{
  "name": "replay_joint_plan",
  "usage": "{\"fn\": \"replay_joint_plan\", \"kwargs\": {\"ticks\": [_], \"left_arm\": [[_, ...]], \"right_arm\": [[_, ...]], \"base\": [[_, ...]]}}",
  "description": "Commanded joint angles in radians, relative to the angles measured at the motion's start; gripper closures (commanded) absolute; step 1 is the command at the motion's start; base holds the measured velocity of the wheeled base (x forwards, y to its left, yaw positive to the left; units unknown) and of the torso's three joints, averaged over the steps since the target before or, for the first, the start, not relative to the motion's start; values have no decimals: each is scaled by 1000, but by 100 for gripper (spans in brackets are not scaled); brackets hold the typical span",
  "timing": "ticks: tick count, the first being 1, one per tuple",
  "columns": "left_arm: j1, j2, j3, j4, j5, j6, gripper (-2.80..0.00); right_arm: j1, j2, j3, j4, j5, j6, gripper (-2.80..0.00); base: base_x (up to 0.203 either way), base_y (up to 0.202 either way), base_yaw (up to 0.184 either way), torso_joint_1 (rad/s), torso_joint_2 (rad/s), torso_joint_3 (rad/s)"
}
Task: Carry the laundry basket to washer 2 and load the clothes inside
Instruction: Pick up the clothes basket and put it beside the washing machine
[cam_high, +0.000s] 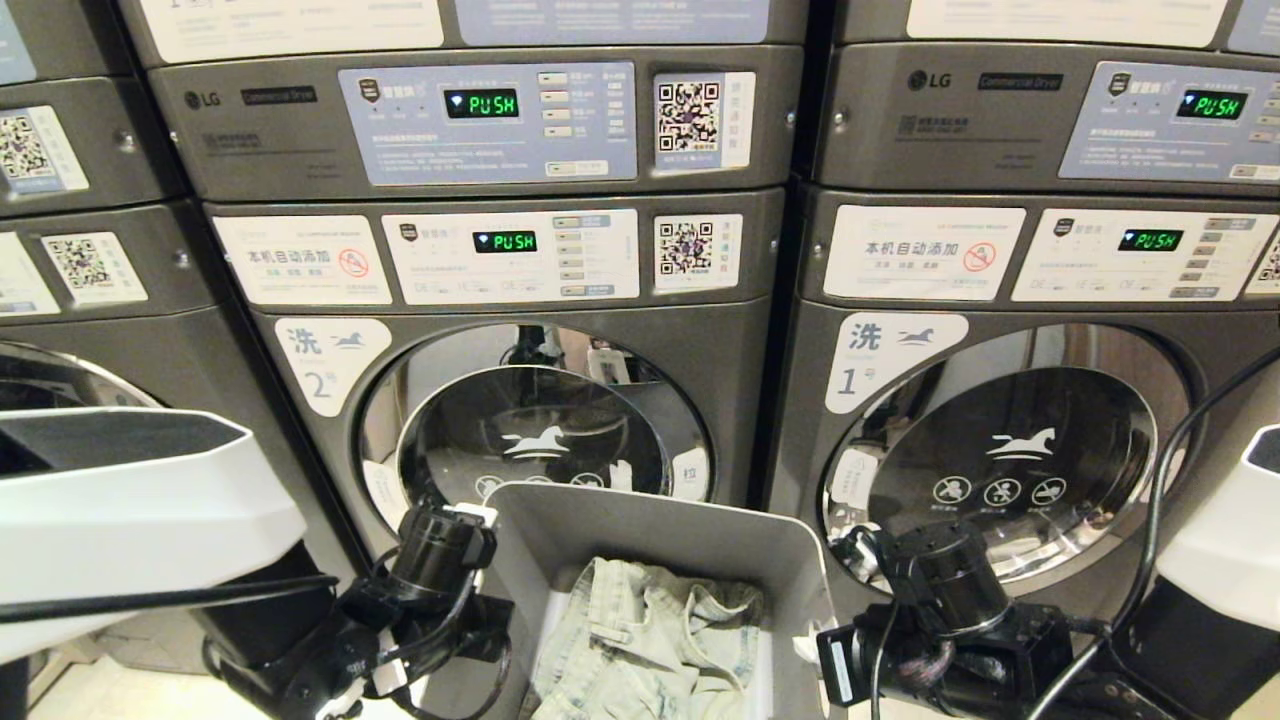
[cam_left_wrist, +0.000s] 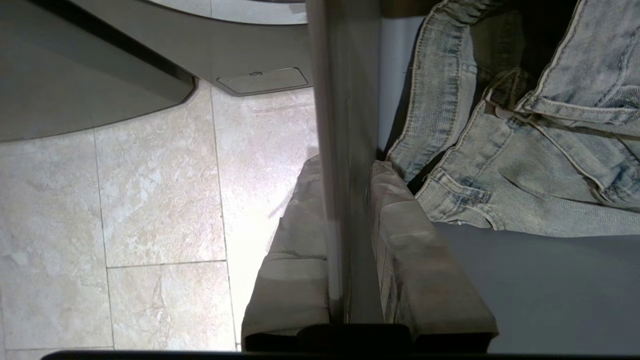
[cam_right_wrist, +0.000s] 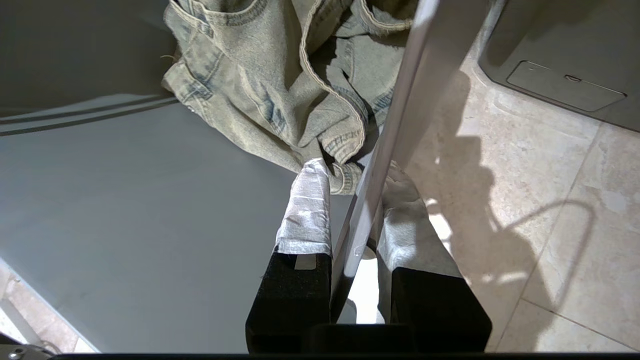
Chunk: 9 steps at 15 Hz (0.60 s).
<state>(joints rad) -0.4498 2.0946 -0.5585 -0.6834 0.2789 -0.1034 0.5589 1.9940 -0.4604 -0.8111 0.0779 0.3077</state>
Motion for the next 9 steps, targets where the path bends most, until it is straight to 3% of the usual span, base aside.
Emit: {"fn": "replay_joint_plan", "kwargs": {"ticks": [1, 9], "left_arm": [[-1, 8, -1, -2, 2, -2, 0], [-1, 29, -7, -2, 0, -11, 0]], "right_arm": [[1, 2, -3, -5, 0, 1, 0], [2, 11, -7, -5, 2, -9, 0]], "base": [[0, 0, 0, 0, 0, 0], [0, 0, 0, 0, 0, 0]]}}
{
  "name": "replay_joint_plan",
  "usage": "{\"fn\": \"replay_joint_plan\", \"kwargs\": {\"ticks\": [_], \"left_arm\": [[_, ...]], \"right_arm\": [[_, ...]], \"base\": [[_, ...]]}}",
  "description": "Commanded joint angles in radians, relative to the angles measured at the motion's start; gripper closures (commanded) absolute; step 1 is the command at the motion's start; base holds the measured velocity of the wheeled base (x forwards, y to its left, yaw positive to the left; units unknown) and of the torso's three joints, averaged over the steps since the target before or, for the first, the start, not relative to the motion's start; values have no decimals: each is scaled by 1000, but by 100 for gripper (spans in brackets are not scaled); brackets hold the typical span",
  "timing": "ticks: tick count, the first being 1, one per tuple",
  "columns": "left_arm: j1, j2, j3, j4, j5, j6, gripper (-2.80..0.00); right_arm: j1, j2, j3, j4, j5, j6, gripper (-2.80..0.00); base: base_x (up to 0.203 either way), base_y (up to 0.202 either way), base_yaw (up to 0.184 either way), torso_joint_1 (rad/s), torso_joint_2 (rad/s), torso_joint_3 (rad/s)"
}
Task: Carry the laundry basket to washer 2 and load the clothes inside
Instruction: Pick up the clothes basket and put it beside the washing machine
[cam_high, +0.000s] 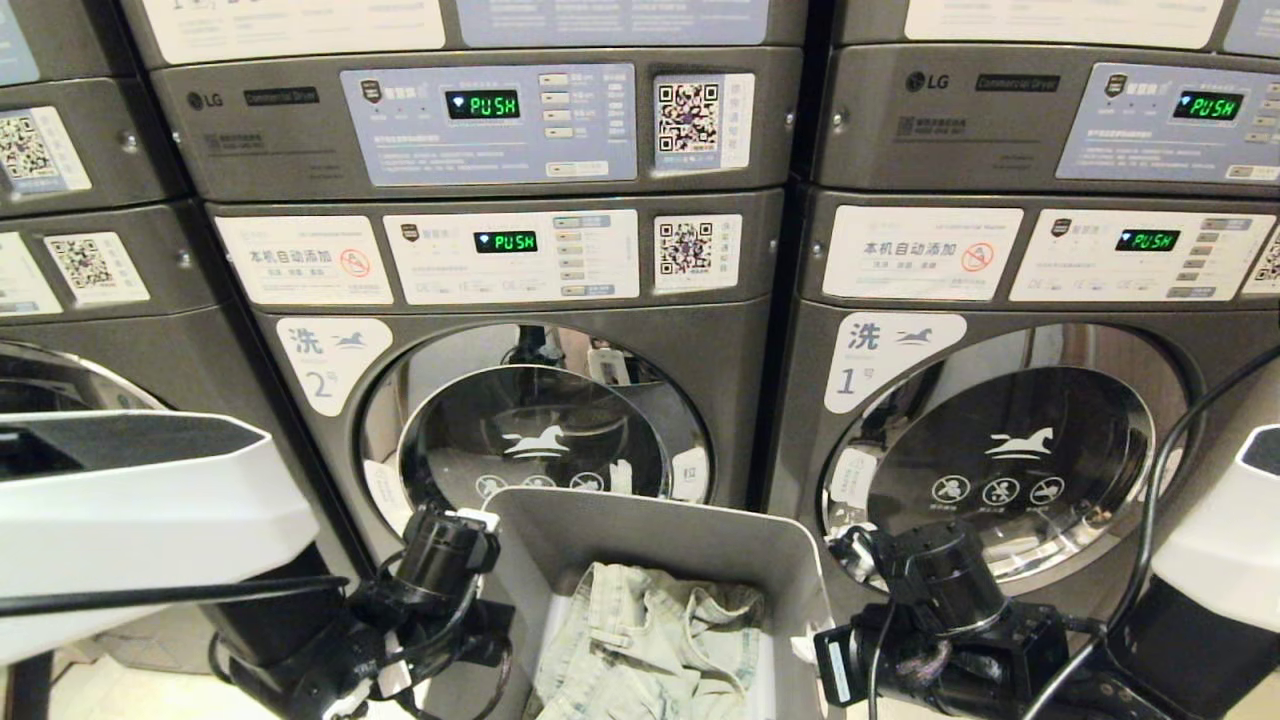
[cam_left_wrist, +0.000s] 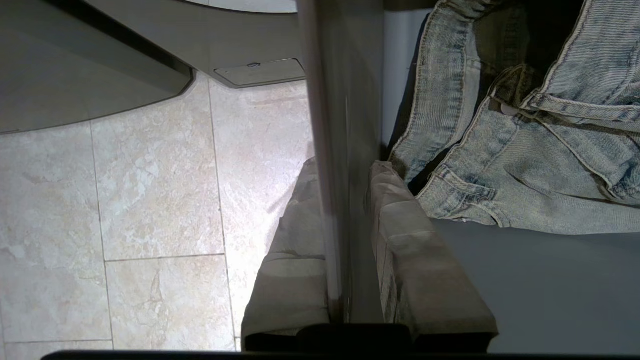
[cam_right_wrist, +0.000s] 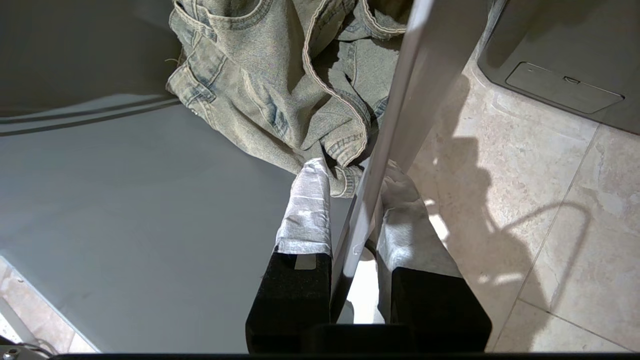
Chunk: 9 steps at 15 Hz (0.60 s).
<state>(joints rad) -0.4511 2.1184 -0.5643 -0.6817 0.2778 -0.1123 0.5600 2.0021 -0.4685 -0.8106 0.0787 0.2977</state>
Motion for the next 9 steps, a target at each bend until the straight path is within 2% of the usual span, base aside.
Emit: {"fn": "replay_joint_plan", "kwargs": {"ticks": [1, 6, 9], "left_arm": [[0, 4, -2, -6, 0, -3, 0], [0, 8, -3, -6, -2, -1, 0], [0, 8, -3, -6, -2, -1, 0]], "right_arm": [[0, 3, 1, -5, 1, 1, 0], [0, 4, 4, -5, 1, 1, 0], [0, 4, 7, -5, 0, 2, 0]], "base": [[0, 0, 0, 0, 0, 0], [0, 0, 0, 0, 0, 0], [-176, 0, 0, 1, 0, 1]]}}
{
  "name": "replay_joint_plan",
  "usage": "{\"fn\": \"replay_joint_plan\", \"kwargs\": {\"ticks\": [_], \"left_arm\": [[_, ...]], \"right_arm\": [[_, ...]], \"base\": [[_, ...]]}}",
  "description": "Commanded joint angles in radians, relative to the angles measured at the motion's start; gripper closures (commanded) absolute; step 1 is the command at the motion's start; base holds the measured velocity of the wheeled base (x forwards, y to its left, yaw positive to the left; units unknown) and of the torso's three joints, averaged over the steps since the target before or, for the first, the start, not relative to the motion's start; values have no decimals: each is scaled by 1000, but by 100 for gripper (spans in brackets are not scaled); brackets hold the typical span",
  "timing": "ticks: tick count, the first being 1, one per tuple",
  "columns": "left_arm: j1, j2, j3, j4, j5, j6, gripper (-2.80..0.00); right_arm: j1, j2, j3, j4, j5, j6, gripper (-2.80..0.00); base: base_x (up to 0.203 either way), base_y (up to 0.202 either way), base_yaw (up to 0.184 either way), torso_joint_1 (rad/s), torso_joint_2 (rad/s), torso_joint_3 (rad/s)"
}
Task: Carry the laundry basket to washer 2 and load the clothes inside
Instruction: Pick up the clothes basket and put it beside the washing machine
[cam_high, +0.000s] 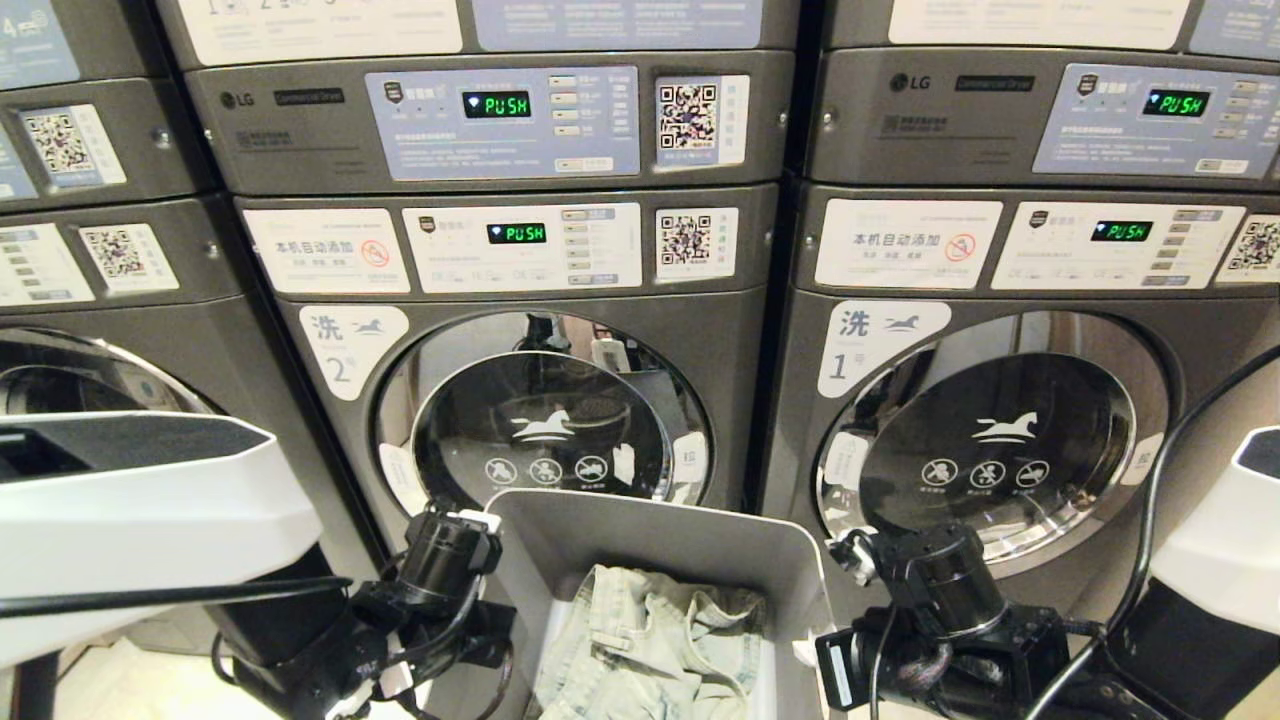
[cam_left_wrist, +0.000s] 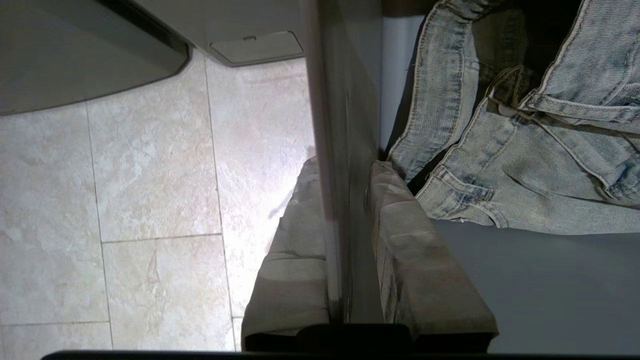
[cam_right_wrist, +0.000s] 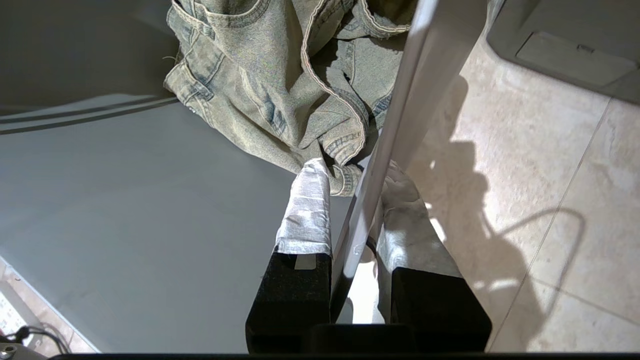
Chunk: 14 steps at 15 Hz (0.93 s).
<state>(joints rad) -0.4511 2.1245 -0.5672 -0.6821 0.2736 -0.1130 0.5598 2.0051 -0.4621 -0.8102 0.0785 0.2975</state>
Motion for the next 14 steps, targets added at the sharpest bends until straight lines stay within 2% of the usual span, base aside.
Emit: {"fn": "replay_joint_plan", "kwargs": {"ticks": [1, 6, 14], "left_arm": [[0, 2, 0, -5, 2, -1, 0], [0, 8, -3, -5, 4, 3, 0], [0, 19, -14, -4, 1, 4, 0]], "right_arm": [[0, 1, 0, -6, 0, 2, 0], [0, 0, 2, -6, -2, 2, 0], [0, 7, -4, -6, -3, 2, 0]], "base": [[-197, 0, -1, 2, 2, 6], [-183, 0, 0, 4, 1, 2], [-8, 0, 0, -1, -2, 1]]}}
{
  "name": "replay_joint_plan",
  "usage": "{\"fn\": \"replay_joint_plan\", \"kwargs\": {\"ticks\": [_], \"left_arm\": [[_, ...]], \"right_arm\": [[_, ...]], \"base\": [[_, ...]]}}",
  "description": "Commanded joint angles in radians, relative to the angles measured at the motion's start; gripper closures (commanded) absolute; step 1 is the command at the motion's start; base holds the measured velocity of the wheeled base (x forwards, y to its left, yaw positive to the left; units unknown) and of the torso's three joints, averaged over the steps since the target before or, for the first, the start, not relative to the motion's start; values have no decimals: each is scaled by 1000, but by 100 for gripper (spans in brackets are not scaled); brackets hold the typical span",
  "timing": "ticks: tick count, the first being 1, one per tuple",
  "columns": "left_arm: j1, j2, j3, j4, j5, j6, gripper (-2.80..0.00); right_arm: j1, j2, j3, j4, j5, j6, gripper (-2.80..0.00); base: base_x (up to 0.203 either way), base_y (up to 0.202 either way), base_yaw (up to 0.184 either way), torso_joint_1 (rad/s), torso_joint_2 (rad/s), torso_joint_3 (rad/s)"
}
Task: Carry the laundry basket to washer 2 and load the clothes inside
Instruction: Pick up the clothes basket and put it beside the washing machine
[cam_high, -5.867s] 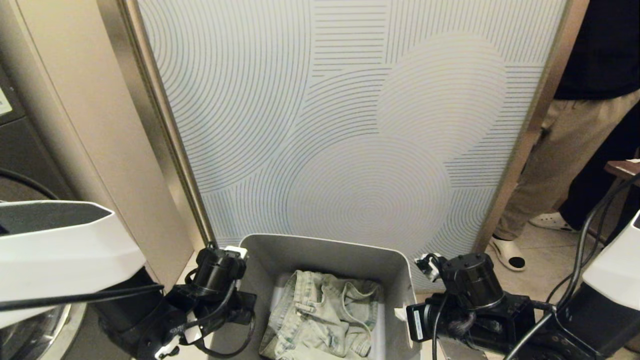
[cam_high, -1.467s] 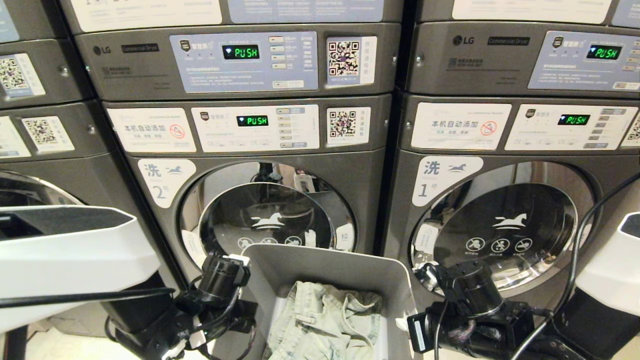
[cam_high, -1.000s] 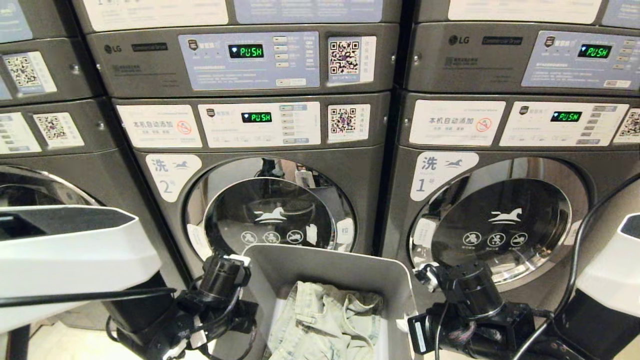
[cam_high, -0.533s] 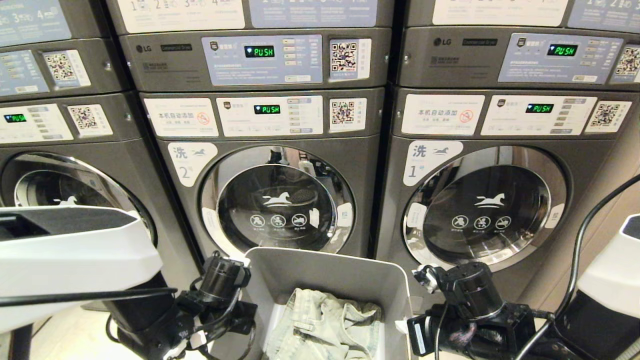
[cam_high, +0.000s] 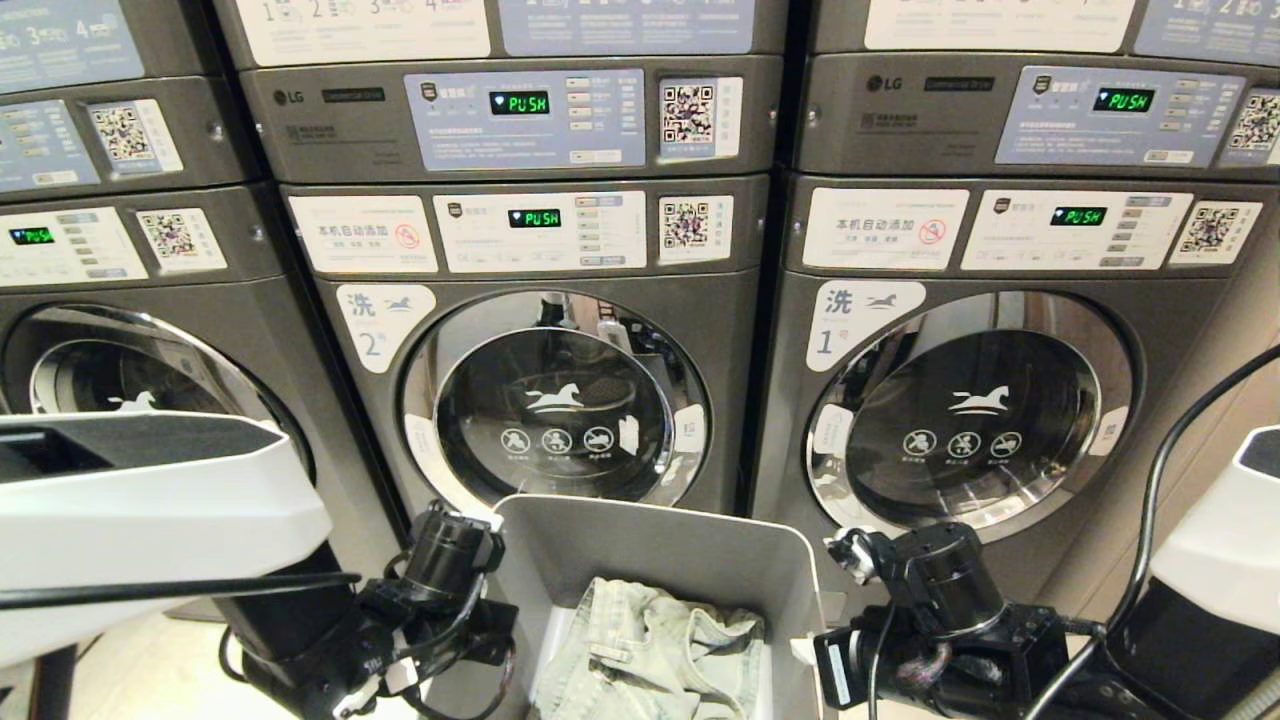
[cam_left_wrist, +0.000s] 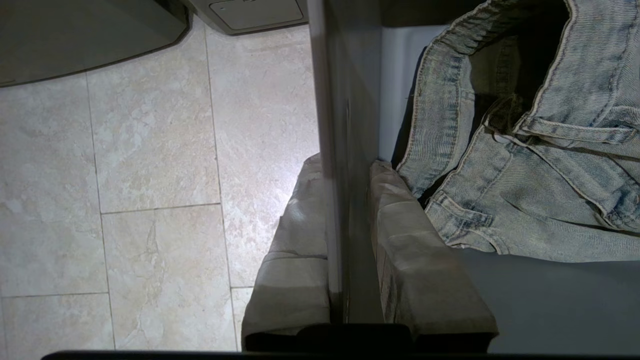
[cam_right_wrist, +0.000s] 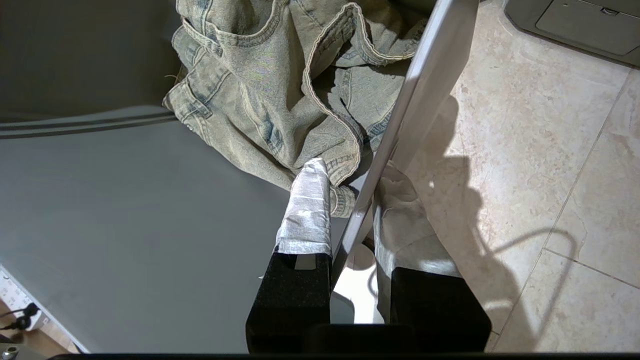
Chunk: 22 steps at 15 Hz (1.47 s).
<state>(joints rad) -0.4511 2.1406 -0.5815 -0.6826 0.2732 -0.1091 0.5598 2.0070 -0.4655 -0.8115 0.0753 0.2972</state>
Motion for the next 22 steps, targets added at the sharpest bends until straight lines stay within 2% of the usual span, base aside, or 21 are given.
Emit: {"fn": "replay_joint_plan", "kwargs": {"ticks": [1, 17, 22], "left_arm": [[0, 0, 0, -3, 3, 2, 0], [2, 26, -1, -3, 9, 2, 0], [0, 54, -32, -3, 10, 3, 0]], "right_arm": [[0, 3, -1, -5, -1, 2, 0], [-6, 21, -10, -6, -5, -1, 0], [-12, 26, -24, -5, -5, -17, 0]], "base": [[0, 0, 0, 0, 0, 0], [0, 0, 0, 0, 0, 0], [0, 0, 0, 4, 0, -131]]}}
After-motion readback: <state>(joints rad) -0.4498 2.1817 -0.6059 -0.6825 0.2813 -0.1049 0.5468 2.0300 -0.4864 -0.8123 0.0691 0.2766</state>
